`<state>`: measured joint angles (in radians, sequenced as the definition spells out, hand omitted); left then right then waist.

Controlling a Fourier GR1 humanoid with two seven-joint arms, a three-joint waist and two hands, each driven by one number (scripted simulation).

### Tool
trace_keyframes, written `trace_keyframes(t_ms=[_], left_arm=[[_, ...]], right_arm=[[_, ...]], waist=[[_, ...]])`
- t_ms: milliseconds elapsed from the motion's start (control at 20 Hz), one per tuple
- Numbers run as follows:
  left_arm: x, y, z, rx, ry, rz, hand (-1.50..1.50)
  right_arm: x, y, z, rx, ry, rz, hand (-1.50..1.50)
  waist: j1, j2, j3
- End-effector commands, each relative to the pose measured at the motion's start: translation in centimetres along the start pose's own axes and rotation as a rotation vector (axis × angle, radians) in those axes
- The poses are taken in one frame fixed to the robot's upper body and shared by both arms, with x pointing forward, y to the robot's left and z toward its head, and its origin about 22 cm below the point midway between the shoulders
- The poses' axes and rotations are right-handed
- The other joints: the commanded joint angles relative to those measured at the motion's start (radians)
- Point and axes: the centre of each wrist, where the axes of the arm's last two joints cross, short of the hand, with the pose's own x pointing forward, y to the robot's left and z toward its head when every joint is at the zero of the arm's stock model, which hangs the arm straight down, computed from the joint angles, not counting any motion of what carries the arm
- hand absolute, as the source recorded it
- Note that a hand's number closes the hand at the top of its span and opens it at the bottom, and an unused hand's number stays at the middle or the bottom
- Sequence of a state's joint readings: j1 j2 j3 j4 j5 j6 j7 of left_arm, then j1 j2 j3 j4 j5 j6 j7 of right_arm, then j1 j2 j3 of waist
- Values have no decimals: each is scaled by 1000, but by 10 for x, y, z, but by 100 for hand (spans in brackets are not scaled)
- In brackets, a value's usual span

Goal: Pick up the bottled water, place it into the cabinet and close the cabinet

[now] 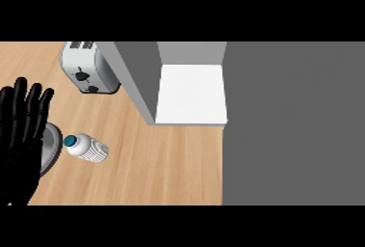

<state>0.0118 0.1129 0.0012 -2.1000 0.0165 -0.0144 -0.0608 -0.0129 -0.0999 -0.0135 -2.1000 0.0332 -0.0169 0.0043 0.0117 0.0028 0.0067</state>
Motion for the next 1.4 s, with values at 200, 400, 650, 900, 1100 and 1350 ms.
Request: trace_keyframes(t_ms=[200, 400, 650, 900, 1100, 1350], left_arm=[[-9, 76, -6, -250, -20, 217, -150], [-39, 94, 24, -309, 193, 417, -150], [-10, 165, 21, -372, 222, 472, -150], [-7, 192, 25, -349, 294, 499, -150], [13, 191, 12, -356, 299, 522, -150], [-8, 198, 20, -359, 349, 459, -150]], right_arm=[[13, 4, 19, 5, 11, -21, -150], [21, 19, 32, 196, 82, -151, -150], [48, 21, 46, 196, 85, -157, -150], [65, 36, 45, 208, 86, -152, -150], [67, 44, 46, 205, 101, -171, -150], [89, 50, 62, 215, 110, -192, -150]], waist=[[-14, -4, -11], [-13, -5, -11], [-7, -8, -8], [-8, -5, -7], [-6, -5, -6], [-17, -5, -7]])
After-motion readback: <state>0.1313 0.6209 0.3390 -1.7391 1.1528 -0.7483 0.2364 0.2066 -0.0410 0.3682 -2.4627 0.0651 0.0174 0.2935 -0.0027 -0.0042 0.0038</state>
